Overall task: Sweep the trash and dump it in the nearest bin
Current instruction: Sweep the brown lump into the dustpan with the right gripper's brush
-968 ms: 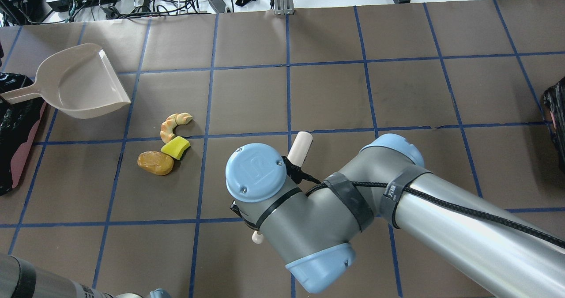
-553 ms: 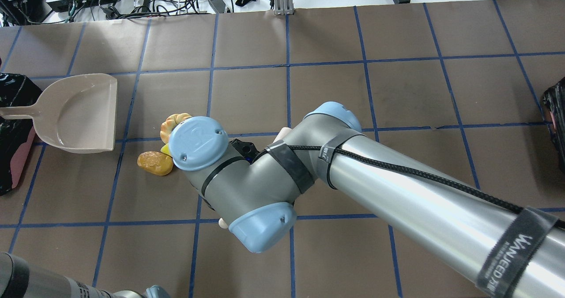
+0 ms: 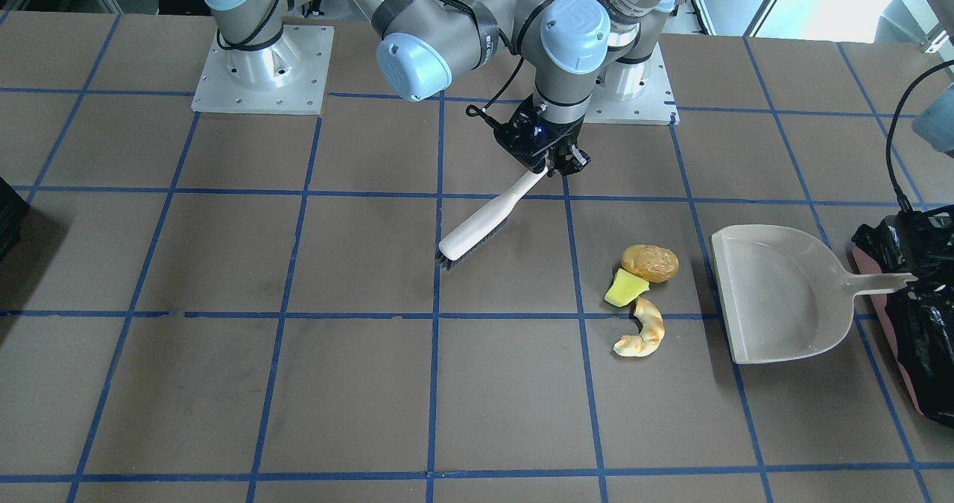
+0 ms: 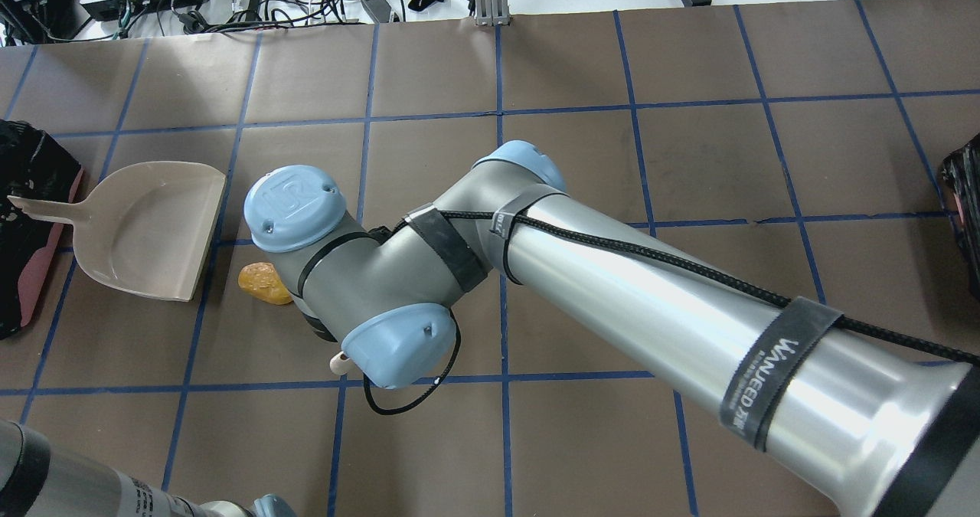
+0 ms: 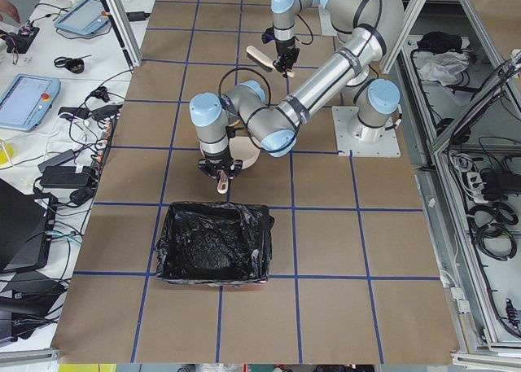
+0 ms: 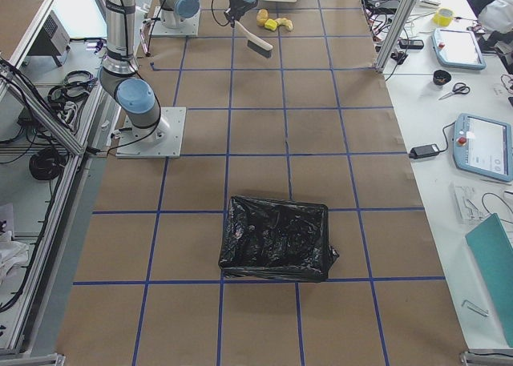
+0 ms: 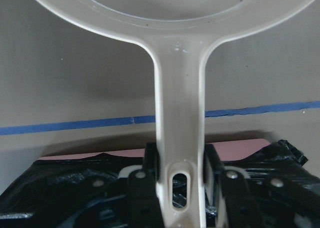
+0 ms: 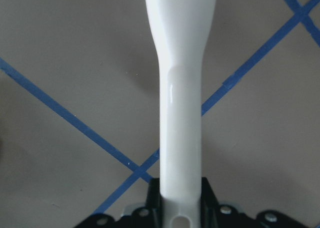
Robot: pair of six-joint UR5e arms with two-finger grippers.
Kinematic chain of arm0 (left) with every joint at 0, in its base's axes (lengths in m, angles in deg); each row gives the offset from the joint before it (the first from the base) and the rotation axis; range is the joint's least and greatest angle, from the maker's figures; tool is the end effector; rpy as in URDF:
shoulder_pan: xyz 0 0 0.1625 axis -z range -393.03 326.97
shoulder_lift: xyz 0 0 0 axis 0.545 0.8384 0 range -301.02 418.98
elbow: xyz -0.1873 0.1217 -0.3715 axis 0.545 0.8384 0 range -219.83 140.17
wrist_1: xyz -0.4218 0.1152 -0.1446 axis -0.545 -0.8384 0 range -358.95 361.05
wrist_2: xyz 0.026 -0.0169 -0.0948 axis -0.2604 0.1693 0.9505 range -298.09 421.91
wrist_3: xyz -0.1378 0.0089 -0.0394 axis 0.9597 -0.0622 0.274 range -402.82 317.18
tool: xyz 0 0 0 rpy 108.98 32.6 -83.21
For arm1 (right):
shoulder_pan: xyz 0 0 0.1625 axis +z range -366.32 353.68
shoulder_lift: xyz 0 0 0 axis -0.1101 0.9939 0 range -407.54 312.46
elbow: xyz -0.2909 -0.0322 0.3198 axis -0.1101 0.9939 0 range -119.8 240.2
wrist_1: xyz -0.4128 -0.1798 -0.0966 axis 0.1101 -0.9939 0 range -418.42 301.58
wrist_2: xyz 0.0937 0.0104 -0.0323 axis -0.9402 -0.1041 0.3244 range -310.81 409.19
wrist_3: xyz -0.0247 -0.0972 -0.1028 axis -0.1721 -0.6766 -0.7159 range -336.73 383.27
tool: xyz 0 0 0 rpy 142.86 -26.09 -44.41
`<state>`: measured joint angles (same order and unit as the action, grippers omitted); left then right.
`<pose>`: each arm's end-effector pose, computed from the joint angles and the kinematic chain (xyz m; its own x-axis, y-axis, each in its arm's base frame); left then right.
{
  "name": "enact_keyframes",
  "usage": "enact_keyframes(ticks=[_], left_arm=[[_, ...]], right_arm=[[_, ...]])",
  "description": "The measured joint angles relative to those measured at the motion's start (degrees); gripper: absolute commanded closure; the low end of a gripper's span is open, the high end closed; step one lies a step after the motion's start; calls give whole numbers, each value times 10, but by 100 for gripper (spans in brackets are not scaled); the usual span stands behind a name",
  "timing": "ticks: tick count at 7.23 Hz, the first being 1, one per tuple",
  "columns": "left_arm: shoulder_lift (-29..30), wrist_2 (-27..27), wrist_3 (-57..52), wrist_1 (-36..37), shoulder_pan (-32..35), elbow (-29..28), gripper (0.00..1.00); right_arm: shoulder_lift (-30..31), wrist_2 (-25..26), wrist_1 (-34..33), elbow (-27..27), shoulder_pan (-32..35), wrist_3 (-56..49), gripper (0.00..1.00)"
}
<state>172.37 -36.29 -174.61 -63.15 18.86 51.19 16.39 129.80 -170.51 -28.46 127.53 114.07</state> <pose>0.3288 -0.6021 0.2385 0.0575 0.9954 0.0769 0.9902 -0.0667 0.1224 0.5868 -0.3847 0.2213 -0.6820 0.7297 0.0482 0.7262 0.6680 0.1623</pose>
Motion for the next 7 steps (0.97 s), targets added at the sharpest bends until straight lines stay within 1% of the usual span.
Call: enact_keyframes(ticks=[4, 6, 7], left_arm=[[25, 12, 15, 17, 9, 10, 100], [32, 12, 37, 19, 21, 10, 100], [33, 11, 40, 20, 29, 11, 100]], right_arm=[[-102, -9, -1, 135, 43, 62, 100], [-152, -8, 0, 203, 59, 72, 100], [-170, -7, 0, 228, 64, 73, 100]])
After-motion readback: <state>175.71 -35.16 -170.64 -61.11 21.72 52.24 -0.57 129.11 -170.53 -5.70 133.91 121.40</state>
